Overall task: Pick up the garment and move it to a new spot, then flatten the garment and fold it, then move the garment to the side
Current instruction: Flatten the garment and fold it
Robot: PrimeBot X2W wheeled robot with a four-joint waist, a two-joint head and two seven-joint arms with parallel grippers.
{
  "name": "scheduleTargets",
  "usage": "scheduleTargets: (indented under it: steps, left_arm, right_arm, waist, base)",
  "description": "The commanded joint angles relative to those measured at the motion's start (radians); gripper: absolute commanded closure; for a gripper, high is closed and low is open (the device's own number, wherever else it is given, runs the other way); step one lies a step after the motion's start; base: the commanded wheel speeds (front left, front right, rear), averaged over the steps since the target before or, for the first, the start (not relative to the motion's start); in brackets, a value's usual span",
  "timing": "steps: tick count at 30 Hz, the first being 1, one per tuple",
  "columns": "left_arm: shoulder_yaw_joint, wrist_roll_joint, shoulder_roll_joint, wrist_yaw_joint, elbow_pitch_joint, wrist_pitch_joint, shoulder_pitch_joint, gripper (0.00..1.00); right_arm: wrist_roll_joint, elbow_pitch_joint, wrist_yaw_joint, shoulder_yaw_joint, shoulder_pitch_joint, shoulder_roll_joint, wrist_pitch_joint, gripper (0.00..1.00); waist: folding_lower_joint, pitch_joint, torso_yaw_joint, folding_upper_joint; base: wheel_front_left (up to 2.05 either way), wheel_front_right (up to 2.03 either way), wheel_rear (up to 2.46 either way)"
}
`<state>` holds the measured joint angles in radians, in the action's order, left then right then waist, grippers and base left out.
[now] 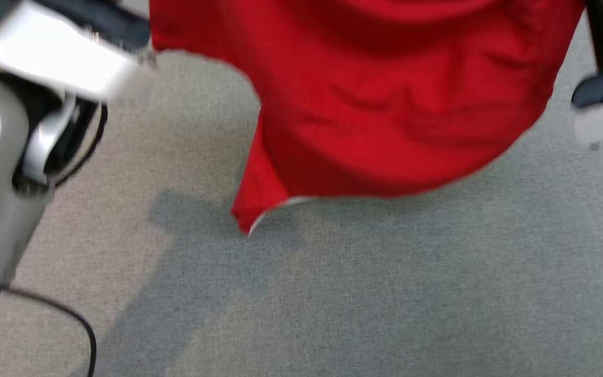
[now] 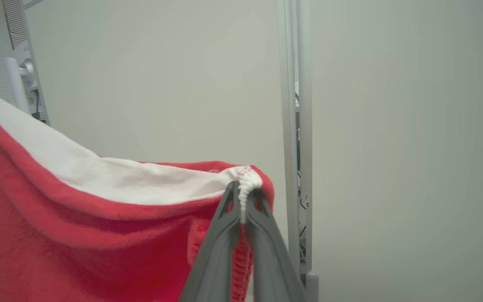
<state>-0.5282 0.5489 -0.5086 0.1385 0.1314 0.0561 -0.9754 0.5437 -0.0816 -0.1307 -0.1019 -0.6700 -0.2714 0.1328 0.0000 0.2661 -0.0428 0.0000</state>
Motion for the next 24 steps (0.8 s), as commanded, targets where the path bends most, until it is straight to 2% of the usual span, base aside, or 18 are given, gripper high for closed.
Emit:
scheduleTargets:
  steps: [1, 4, 5, 11, 18, 19, 24]
  left_arm:
    - [-0.005, 0.008, 0.017, -0.025, -0.064, -0.008, -0.056, 1.0]
    - [-0.022, 0.015, 0.066, -0.086, -0.239, -0.025, -0.17, 1.0]
    - [-0.022, 0.015, 0.066, -0.086, -0.239, -0.025, -0.17, 1.0]
    - [-0.025, 0.016, 0.15, -0.173, -0.599, -0.097, -0.381, 1.0]
    - [-0.04, 0.002, 0.203, -0.212, -0.952, -0.148, -0.527, 1.0]
    - [-0.046, 0.004, 0.219, -0.221, -1.024, -0.149, -0.552, 1.0]
    - [-0.054, 0.021, 0.259, -0.243, -1.132, -0.179, -0.59, 1.0]
  right_arm:
    - [0.007, 0.049, 0.0, -0.01, -0.059, -0.005, -0.02, 1.0]
    - [-0.006, 0.188, 0.0, -0.042, -0.194, -0.013, -0.058, 1.0]
    - [-0.006, 0.188, 0.0, -0.042, -0.194, -0.013, -0.058, 1.0]
    - [-0.042, 0.488, 0.0, -0.124, -0.469, 0.014, -0.174, 1.0]
    - [-0.056, 0.847, 0.0, -0.154, -0.702, 0.088, -0.336, 1.0]
    - [-0.057, 0.929, 0.0, -0.172, -0.74, 0.109, -0.352, 1.0]
    - [-0.047, 1.055, 0.0, -0.226, -0.801, 0.131, -0.376, 1.0]
  waist:
    - [0.0, 0.041, 0.009, 0.0]
    - [0.0, 0.087, 0.016, 0.0]
    - [0.0, 0.087, 0.016, 0.0]
    - [0.0, 0.136, 0.013, 0.0]
    - [0.0, 0.135, 0.001, 0.0]
    - [0.0, 0.134, -0.001, 0.0]
    - [0.0, 0.162, 0.007, 0.0]
  base:
    - [0.0, 0.0, 0.0]
    - [0.0, 0.0, 0.0]
    - [0.0, 0.0, 0.0]
    - [0.0, 0.0, 0.0]
    - [0.0, 0.0, 0.0]
    - [0.0, 0.0, 0.0]
    - [0.0, 0.0, 0.0]
